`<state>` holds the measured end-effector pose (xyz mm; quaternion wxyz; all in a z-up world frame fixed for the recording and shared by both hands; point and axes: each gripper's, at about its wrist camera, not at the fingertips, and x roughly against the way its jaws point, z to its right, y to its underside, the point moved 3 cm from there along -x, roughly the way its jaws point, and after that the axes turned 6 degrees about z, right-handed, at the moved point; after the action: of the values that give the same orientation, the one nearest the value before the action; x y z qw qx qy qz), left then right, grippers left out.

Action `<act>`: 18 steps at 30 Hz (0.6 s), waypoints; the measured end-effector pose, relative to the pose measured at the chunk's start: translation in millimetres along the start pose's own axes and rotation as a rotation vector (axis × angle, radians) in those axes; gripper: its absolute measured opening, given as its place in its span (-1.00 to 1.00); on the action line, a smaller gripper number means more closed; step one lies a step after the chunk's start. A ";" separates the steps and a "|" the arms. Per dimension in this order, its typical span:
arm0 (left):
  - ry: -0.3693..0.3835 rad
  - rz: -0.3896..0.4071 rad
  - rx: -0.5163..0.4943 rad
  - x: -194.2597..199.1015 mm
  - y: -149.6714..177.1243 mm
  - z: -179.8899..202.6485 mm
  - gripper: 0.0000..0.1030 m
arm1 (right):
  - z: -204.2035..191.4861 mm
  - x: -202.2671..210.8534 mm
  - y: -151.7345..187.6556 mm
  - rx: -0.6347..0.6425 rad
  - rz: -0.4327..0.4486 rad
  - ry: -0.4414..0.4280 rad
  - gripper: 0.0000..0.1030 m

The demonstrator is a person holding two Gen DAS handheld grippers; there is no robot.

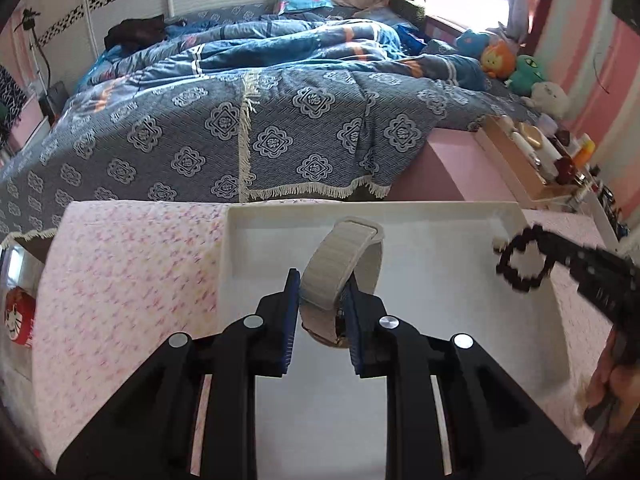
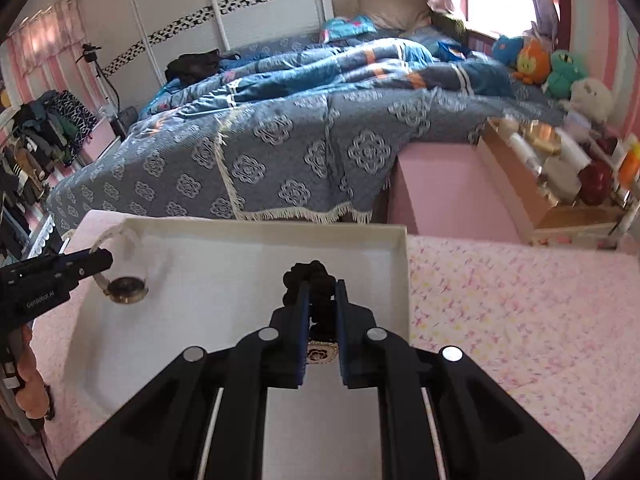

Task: Organize jewelry
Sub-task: 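Carry the watch in left tool while right tool carries bracelet into white tray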

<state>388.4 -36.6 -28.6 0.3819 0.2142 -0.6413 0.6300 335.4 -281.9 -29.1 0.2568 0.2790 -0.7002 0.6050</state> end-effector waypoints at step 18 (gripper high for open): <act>-0.024 -0.091 -0.031 -28.7 20.1 7.8 -0.49 | 11.4 -31.6 16.4 0.060 -0.091 0.131 -0.66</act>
<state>389.2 -47.8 -62.7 0.4058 0.2449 -0.6451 0.5993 346.1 -288.8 -64.2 0.3208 0.2778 -0.6502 0.6302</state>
